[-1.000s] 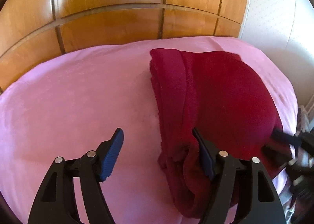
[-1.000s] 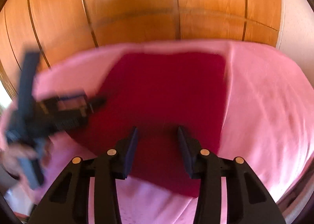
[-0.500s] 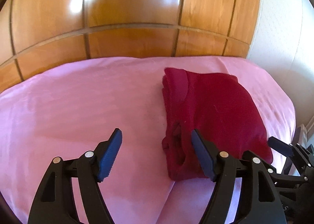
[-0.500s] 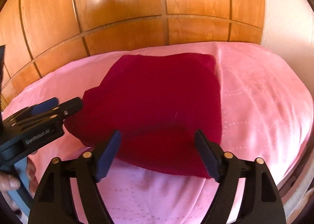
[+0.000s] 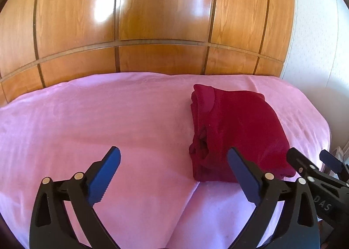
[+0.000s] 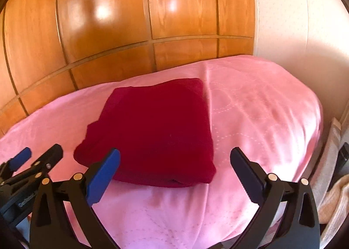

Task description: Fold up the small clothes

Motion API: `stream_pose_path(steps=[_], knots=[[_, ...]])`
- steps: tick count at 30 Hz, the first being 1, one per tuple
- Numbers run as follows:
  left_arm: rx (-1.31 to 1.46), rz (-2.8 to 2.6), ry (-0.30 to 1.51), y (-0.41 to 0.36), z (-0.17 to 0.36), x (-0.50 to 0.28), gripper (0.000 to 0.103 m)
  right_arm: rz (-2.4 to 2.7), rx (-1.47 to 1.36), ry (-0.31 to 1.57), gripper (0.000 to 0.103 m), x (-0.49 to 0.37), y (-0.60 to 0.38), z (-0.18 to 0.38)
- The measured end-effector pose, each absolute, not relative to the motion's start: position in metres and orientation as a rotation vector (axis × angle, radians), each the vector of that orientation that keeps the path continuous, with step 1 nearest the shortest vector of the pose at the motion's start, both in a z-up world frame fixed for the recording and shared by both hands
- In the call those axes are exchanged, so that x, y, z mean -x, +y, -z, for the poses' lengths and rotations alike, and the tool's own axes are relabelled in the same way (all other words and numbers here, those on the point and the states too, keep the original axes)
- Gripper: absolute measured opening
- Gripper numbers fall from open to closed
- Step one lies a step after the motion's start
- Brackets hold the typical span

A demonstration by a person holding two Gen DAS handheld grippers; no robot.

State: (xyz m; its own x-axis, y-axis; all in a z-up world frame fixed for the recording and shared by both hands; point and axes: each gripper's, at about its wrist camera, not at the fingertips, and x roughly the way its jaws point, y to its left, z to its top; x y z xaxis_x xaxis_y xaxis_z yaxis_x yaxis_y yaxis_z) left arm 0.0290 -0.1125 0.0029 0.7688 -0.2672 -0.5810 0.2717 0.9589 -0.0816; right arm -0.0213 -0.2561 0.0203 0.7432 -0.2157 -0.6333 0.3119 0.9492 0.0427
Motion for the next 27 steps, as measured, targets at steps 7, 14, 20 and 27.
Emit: stream_pose_path(steps=[7,14,20,27], knots=[[-0.029,0.284,0.644,-0.114,0.001,-0.024,0.099,0.313,-0.15,0.686,0.101,0.027,-0.259,-0.017],[-0.041,0.284,0.618,-0.116,-0.004,-0.018,0.099,0.319,-0.152,0.669,0.101,0.025,-0.261,-0.021],[-0.037,0.276,0.618,-0.117,-0.004,-0.015,0.099,0.312,-0.147,0.668,0.101,0.026,-0.258,-0.02],[-0.037,0.263,0.617,-0.115,-0.004,-0.015,0.099,0.314,-0.148,0.668,0.101,0.026,-0.258,-0.019]])
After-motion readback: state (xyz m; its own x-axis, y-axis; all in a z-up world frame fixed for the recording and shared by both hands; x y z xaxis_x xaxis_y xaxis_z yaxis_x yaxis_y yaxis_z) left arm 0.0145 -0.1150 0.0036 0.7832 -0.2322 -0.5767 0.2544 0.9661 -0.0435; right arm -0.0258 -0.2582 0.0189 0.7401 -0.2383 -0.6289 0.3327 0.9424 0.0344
